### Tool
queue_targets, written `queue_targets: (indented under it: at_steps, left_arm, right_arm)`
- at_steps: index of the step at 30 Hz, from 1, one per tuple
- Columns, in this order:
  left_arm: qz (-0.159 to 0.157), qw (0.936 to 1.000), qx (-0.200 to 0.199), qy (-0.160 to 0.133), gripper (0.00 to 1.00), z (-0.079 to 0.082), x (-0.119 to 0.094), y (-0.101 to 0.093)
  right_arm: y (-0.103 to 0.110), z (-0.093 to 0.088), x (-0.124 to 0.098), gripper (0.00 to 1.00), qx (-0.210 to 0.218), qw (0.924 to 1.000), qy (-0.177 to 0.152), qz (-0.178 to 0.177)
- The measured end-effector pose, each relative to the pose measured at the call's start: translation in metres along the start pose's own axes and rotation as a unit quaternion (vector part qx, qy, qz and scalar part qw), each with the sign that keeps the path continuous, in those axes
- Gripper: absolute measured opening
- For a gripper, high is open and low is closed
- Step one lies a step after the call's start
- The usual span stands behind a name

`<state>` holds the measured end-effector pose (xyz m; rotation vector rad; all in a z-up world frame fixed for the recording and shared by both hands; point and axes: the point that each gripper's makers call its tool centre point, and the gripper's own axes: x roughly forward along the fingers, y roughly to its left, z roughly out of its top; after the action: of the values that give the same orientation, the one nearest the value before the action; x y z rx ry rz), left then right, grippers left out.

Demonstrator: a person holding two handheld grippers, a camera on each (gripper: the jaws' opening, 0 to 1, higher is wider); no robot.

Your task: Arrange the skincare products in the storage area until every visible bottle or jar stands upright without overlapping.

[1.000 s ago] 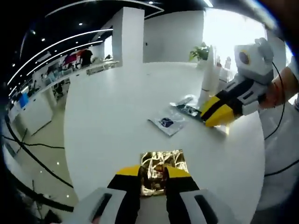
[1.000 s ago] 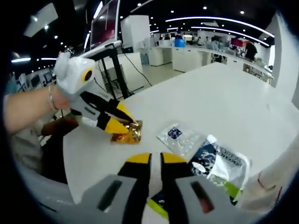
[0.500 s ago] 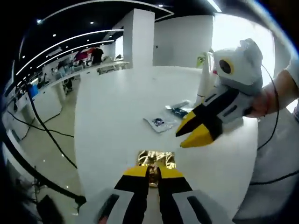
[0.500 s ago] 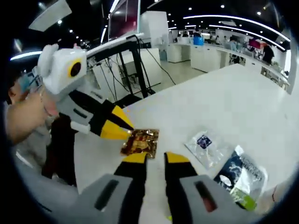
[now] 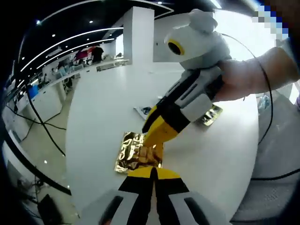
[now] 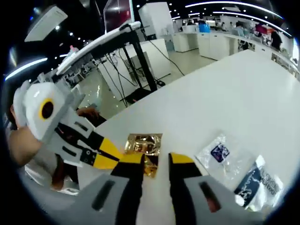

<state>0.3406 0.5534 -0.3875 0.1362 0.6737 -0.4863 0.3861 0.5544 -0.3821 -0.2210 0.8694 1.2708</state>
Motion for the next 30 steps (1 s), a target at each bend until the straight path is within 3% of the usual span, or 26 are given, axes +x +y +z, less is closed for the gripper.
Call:
queue_targets:
  at_steps: [2,5,10,19,21,23,25,30]
  left_arm:
    - [-0.002,1.0000,0.002,-0.004,0.01,0.000,-0.001,-0.001]
    - [-0.002,1.0000,-0.001,-0.007,0.01,-0.001,-0.001,-0.001]
    - [0.002,0.9998,-0.006,-0.019,0.01,-0.001,-0.002,-0.001]
    - [0.019,0.9988,-0.040,-0.023,0.01,-0.001,-0.002,0.000]
    - [0.023,0.9960,-0.083,-0.026,0.02,-0.001,-0.003,-0.001]
    - [0.008,0.9935,-0.109,-0.031,0.09,0.000,-0.003,-0.006]
    - [-0.019,0.9855,-0.159,-0.055,0.16,0.004,-0.005,-0.013]
    - [-0.015,0.9818,-0.178,-0.066,0.22,-0.001,-0.012,-0.016]
  right_arm:
    - [0.004,-0.002,0.002,0.21,0.020,0.9995,0.012,0.020]
    - [0.000,-0.005,0.000,0.12,0.023,0.9992,0.032,0.005]
    - [0.017,0.009,-0.013,0.02,0.028,0.9990,0.005,0.034]
    - [0.021,-0.003,-0.022,0.01,0.023,0.9995,0.011,0.018]
    - [0.024,-0.007,-0.026,0.01,0.023,0.9996,0.005,0.014]
    - [0.027,-0.011,-0.030,0.01,0.029,0.9994,-0.006,0.016]
    - [0.029,-0.012,-0.035,0.01,0.038,0.9990,-0.018,0.018]
    - [0.033,-0.014,-0.055,0.01,0.052,0.9975,-0.043,0.022]
